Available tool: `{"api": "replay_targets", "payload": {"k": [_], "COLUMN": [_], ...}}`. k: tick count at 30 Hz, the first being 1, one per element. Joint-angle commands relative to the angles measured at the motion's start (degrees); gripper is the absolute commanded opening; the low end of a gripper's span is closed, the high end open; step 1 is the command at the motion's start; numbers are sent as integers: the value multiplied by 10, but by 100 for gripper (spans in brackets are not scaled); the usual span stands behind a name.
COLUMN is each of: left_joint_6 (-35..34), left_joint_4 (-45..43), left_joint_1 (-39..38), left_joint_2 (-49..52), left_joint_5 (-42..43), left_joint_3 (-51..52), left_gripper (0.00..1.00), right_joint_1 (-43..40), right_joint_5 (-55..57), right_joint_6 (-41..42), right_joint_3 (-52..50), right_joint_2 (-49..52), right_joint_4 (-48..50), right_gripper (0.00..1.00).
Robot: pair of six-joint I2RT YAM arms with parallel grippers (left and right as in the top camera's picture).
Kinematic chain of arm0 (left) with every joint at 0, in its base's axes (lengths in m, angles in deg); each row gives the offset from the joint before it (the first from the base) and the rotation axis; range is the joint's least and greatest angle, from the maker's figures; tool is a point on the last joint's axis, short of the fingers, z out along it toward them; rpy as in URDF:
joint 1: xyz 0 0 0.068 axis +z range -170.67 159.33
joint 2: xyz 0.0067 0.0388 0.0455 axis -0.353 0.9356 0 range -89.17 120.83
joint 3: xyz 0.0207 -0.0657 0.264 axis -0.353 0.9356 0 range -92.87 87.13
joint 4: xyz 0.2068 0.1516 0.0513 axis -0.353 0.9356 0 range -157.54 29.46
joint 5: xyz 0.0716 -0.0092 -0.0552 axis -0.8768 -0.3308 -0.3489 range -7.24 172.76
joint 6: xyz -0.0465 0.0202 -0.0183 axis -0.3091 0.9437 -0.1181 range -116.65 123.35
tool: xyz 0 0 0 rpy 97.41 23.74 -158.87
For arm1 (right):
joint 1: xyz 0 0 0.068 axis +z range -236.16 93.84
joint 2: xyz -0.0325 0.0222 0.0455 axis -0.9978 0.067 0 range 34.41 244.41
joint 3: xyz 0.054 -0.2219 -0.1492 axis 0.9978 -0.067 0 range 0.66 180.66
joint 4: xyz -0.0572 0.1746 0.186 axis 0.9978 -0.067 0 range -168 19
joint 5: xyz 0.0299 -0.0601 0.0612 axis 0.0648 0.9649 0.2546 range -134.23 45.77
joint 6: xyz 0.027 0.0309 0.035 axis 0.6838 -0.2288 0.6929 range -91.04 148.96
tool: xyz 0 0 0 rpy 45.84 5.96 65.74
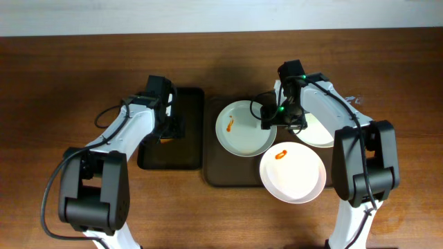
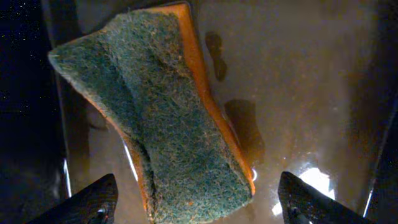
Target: Clean dirty plates on tray and stack at the side
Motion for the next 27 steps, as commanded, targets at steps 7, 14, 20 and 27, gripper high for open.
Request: {"api": "replay_targets", "payload": {"k": [7, 14, 20, 27], "left_joint_6": [0, 6, 5, -39], "left_joint_4": [10, 136, 53, 41], "left_joint_1": [0, 2, 2, 1], "left_joint_2": [43, 41, 43, 43], "left_joint_5": [7, 8, -36, -66], "left_joint_3": [-1, -103, -108, -75], "left_gripper": [0, 91, 97, 100], "right_joint_1": [4, 4, 4, 4], "right_joint_5": [-3, -3, -3, -3], "right_joint_6": [-2, -2, -2, -2], "right_joint_3": [2, 2, 2, 2], "right_joint_2": [1, 1, 1, 1], "right_joint_4": [-1, -1, -3, -2], "right_gripper": [88, 89, 89, 89]}}
